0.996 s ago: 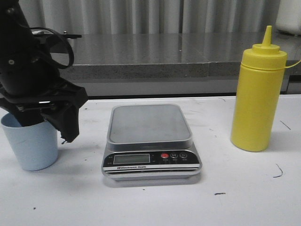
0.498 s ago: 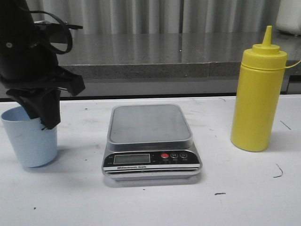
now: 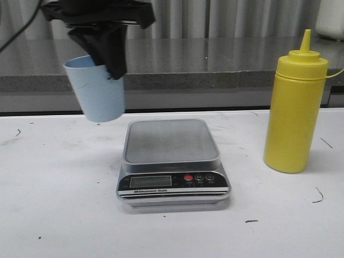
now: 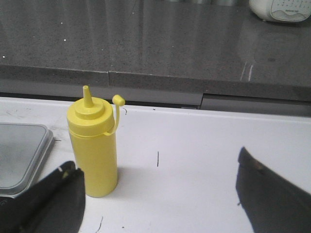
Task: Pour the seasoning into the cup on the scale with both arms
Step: 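Lift the blue cup with the left gripper and carry it over the scale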
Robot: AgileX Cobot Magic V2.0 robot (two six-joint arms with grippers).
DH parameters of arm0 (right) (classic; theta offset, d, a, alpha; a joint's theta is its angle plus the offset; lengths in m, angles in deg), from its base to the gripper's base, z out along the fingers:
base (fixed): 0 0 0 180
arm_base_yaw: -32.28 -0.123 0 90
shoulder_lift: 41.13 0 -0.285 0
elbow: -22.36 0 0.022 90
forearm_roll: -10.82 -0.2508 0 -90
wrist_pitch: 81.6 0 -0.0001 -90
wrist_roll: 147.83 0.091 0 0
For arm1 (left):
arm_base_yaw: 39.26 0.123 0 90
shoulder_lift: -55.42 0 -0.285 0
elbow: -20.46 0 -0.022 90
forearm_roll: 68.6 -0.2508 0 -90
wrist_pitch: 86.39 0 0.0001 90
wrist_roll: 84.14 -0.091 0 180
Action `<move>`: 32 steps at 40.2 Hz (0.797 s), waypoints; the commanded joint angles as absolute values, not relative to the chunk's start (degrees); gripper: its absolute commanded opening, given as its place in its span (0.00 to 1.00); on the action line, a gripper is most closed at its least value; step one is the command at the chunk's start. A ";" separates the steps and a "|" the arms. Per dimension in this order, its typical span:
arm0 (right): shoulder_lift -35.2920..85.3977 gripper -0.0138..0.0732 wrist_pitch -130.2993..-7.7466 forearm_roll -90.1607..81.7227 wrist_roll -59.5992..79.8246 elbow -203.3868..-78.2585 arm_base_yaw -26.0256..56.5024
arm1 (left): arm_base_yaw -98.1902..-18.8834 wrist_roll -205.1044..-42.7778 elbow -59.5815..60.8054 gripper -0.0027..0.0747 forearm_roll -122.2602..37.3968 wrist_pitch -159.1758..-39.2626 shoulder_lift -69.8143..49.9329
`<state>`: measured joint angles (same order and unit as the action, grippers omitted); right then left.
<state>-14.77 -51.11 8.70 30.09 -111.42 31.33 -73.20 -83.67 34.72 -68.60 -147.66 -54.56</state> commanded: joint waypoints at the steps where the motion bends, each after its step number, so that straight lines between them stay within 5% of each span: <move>1: -13.92 0.90 -55.84 8.35 29.89 -113.34 31.57 | -76.01 -83.77 41.16 0.01 -68.60 -148.58 -56.05; 24: -13.92 0.90 -55.86 8.35 29.89 -113.34 31.57 | -81.58 -83.77 56.10 0.02 -68.60 -152.80 -68.78; 28: -13.92 0.90 -55.86 8.35 29.89 -113.34 31.57 | -81.58 -83.77 56.10 0.16 -68.60 -152.92 -68.78; 32: -13.92 0.90 -55.86 8.35 29.89 -113.34 31.57 | -81.58 -83.77 56.26 0.40 -68.60 -153.46 -68.78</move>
<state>-14.77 -51.11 8.70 30.09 -111.42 31.33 -81.23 -84.14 54.27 -68.60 -153.81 -71.98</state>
